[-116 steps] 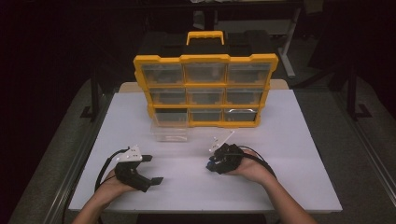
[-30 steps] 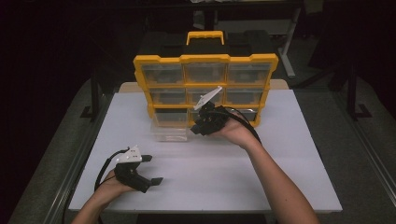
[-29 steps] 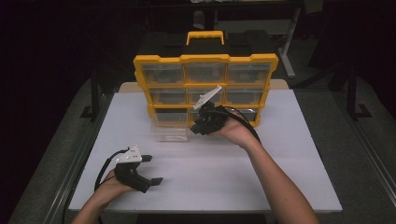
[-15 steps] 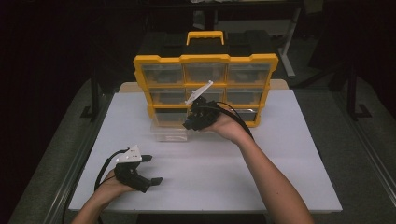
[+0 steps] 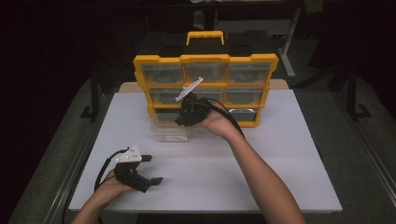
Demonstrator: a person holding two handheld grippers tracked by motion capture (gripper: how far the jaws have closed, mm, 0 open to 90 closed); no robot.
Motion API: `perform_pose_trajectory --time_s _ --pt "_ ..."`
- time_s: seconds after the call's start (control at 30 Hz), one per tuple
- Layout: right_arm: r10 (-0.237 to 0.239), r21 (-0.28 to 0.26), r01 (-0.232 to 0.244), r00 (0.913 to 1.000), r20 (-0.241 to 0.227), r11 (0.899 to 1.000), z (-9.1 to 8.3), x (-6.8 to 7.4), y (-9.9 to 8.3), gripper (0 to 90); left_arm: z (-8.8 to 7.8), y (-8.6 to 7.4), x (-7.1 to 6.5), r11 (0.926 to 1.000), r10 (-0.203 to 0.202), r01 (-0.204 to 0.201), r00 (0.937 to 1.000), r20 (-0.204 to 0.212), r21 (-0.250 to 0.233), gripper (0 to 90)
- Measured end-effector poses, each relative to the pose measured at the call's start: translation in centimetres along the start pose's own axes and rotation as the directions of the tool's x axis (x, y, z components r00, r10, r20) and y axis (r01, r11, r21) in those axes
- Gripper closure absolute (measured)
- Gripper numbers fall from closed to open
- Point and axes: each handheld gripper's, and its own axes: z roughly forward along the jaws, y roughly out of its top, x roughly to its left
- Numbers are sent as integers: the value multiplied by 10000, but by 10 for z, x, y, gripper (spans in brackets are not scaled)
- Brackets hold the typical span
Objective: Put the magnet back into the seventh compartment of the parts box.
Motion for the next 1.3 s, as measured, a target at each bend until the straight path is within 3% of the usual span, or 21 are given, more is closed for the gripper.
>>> perform_pose_trajectory --time_s 0.33,0.73,1.03,1.3 --pt "87 37 -87 9999 58 10000 19 -1 9 611 0 0 -1 10000 -29 29 10000 46 -17 18" --pt "70 327 -74 9999 120 9994 36 -6 7 607 0 0 -1 10000 -69 70 9999 98 -44 18" --pt "89 302 -94 9998 177 9995 34 -6 7 556 0 0 0 10000 -74 74 9999 137 -21 18" --pt "202 200 -207 9995 249 9996 19 -9 5 544 0 0 0 10000 -65 65 9999 129 -10 18"
